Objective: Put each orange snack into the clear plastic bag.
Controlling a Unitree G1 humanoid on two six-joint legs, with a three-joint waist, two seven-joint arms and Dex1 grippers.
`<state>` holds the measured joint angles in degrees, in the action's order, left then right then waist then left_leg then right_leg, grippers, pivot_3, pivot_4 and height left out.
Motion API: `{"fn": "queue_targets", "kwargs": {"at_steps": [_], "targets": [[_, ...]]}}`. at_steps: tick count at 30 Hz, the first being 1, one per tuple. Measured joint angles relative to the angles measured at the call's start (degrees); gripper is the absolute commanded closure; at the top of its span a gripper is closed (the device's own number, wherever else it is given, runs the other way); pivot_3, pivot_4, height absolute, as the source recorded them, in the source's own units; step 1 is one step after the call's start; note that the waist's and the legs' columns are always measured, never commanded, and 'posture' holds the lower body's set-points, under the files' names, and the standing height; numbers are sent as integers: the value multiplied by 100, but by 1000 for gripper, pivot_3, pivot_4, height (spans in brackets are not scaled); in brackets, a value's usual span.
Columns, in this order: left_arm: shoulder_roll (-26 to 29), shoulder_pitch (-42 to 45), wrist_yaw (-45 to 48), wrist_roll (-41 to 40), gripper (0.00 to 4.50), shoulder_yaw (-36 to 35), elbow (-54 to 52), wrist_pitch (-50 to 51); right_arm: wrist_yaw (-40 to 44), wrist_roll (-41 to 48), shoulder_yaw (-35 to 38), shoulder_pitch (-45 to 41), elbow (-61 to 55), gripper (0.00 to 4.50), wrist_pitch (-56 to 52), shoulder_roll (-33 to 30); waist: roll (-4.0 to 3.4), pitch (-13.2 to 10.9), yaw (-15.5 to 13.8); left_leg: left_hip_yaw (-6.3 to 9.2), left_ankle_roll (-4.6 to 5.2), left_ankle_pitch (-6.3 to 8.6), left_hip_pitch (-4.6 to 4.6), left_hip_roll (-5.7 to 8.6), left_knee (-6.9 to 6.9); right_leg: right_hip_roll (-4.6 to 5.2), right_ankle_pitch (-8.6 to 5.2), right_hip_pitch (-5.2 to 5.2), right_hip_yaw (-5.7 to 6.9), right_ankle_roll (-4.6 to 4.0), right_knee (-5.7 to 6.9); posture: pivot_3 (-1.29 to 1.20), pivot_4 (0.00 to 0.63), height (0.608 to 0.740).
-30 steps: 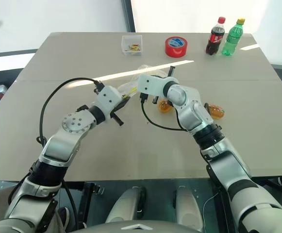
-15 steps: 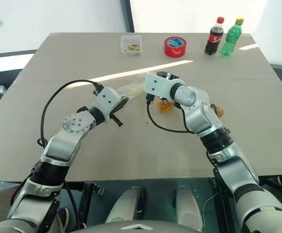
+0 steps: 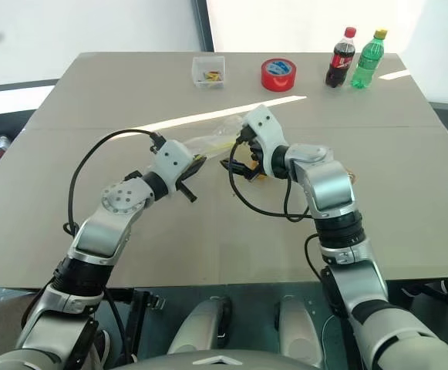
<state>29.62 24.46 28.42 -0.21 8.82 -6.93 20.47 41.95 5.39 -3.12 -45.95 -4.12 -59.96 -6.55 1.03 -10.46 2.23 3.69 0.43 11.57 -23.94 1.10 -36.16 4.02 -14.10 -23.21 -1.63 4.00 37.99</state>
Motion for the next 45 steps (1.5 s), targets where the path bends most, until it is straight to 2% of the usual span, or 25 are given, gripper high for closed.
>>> {"fn": "queue_targets", "kwargs": {"at_steps": [1, 7, 14, 27, 37, 41, 45], "targets": [[-1, -1, 0, 1, 4500, -7, 0, 0, -74, 88, 39, 0, -4, 1287, -80, 16, 0, 0, -1, -1, 0, 0, 0, 1, 0, 0, 0, 0, 0, 0, 0, 0, 150, 740], [-38, -15, 6, 3, 4500, -55, 0, 0, -538, 561, 419, -107, -15, 4453, -371, 249, 0, 0, 3, -1, 0, 0, 0, 1, 0, 1, 0, -1, 0, 0, 1, 0, 150, 740], [-113, -35, 12, 5, 4500, -54, 0, 0, -876, 899, 353, -227, 34, 4453, -300, 349, 0, 0, 4, -2, 0, 0, 0, 1, 0, 1, 0, -1, -1, 0, 1, 0, 150, 740], [-228, -137, 52, -4, 4500, -56, -39, 0, -1044, 914, -17, -415, 981, 4453, 310, 197, 0, 0, 10, -13, 0, 0, 0, 0, 0, 0, 0, -1, -1, 0, 1, 0, 150, 740], [-224, -171, 195, -2, 4500, -50, -103, -71, -1301, 903, -31, -563, 1480, 4453, 572, 229, 0, 0, 12, -13, 0, 0, 0, 0, 0, 0, 0, -1, -1, 0, 1, 0, 150, 740], [-218, -242, 375, -6, 4500, -28, -198, -216, -1431, 660, -188, -633, 1823, 4453, 1018, 207, 0, 0, 11, -17, 0, 0, 0, 1, 0, 0, 0, -1, -1, 0, 0, 0, 150, 740], [-161, -273, 499, 0, 4500, -30, -211, -288, -1307, -58, -956, -629, 2390, 4453, 2332, -125, -1, 0, 18, -28, 0, 0, 0, 1, 0, 0, 0, -1, 0, 1, -1, 0, 150, 740]]}}
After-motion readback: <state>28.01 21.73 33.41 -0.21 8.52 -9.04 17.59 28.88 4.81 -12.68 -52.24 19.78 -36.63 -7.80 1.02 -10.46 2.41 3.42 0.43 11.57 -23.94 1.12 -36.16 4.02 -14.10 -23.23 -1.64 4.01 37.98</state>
